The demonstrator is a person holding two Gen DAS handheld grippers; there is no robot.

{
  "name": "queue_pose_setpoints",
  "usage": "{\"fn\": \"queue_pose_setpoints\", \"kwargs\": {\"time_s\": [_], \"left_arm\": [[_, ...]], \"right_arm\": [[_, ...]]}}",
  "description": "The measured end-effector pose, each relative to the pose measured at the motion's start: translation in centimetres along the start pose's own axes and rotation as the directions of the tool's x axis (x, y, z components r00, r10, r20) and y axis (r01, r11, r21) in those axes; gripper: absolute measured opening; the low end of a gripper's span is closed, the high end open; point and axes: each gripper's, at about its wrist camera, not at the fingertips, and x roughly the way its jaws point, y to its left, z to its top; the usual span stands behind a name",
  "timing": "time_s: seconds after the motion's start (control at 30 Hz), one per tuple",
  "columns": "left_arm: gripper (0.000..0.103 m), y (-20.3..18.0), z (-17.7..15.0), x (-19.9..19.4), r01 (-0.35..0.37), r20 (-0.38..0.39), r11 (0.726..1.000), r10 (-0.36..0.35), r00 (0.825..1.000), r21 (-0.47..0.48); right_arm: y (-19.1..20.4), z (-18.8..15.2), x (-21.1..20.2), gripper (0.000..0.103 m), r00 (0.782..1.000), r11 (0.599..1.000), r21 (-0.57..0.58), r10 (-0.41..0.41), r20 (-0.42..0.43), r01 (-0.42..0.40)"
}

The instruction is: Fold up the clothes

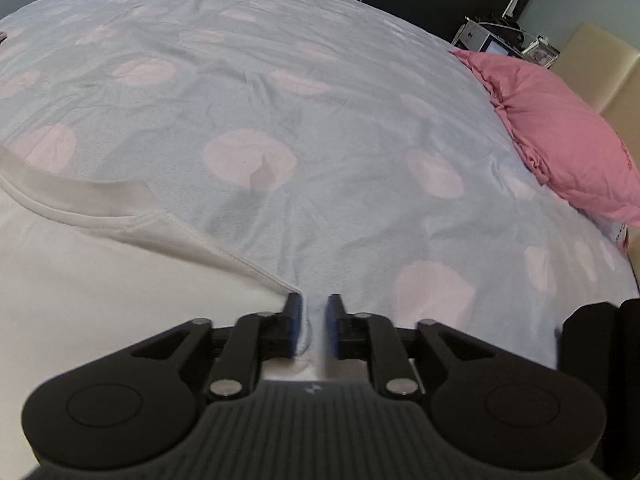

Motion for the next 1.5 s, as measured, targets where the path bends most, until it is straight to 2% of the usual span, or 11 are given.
{"fn": "queue_pose_setpoints", "kwargs": {"time_s": [0.1, 0.23, 0.5, 0.73, 1.0, 1.07, 1.1, 1.13, 1.23, 1.37, 1.5], "left_arm": [[0.045, 1.2, 0.1, -1.9, 0.011, 0.018, 0.999, -0.01, 1.0, -0.049], [0.047, 2.4, -1.1, -5.0, 0.011, 0.039, 1.0, -0.01, 0.999, -0.027], [0.049, 5.8, -6.2, -10.4, 0.027, 0.012, 0.999, -0.027, 1.0, -0.028], [0.054, 7.8, -9.7, -9.9, 0.077, -0.011, 0.982, -0.08, 0.997, -0.173], [0.055, 7.0, -9.6, -6.0, 0.148, -0.025, 0.951, -0.161, 0.987, -0.27], [0.054, 6.6, -9.4, -5.4, 0.171, -0.021, 0.94, -0.185, 0.982, -0.294], [0.044, 6.4, -9.3, -5.2, 0.182, -0.023, 0.938, -0.198, 0.98, -0.295], [0.028, 6.2, -9.2, -5.1, 0.181, -0.023, 0.94, -0.195, 0.98, -0.289], [0.015, 5.8, -8.8, -5.5, 0.18, -0.002, 0.953, -0.186, 0.983, -0.244], [0.008, 7.1, -8.0, -6.8, 0.131, 0.024, 0.957, -0.129, 0.991, -0.257], [0.006, 9.9, -7.5, -7.5, 0.019, 0.006, 0.955, -0.018, 1.0, -0.295]], "right_arm": [[-2.1, 0.1, -2.1, 0.037, 0.999, 0.999, 0.041, 0.025, 0.032, -0.026], [-5.0, -1.5, -6.5, 0.038, 0.996, 0.991, 0.108, 0.073, 0.051, -0.078], [-8.5, -8.6, -13.1, 0.039, 0.995, 0.977, 0.19, 0.098, 0.0, -0.096], [-8.6, -13.0, -14.6, 0.045, 0.985, 0.957, 0.247, 0.167, -0.042, -0.152], [-8.6, -13.4, -11.8, 0.048, 0.966, 0.889, 0.405, 0.253, -0.048, -0.212], [-8.6, -13.4, -10.7, 0.041, 0.956, 0.867, 0.441, 0.286, -0.057, -0.233], [-8.5, -13.3, -10.2, 0.03, 0.95, 0.856, 0.455, 0.307, -0.062, -0.246], [-8.4, -13.2, -9.9, 0.017, 0.947, 0.856, 0.451, 0.316, -0.066, -0.254], [-7.7, -12.3, -10.0, 0.007, 0.956, 0.893, 0.382, 0.284, -0.071, -0.237], [-9.3, -11.3, -10.7, 0.006, 0.99, 0.922, 0.377, 0.125, -0.062, -0.092], [-13.1, -11.3, -11.0, 0.005, 0.997, 0.897, 0.438, -0.029, -0.077, 0.061]]}}
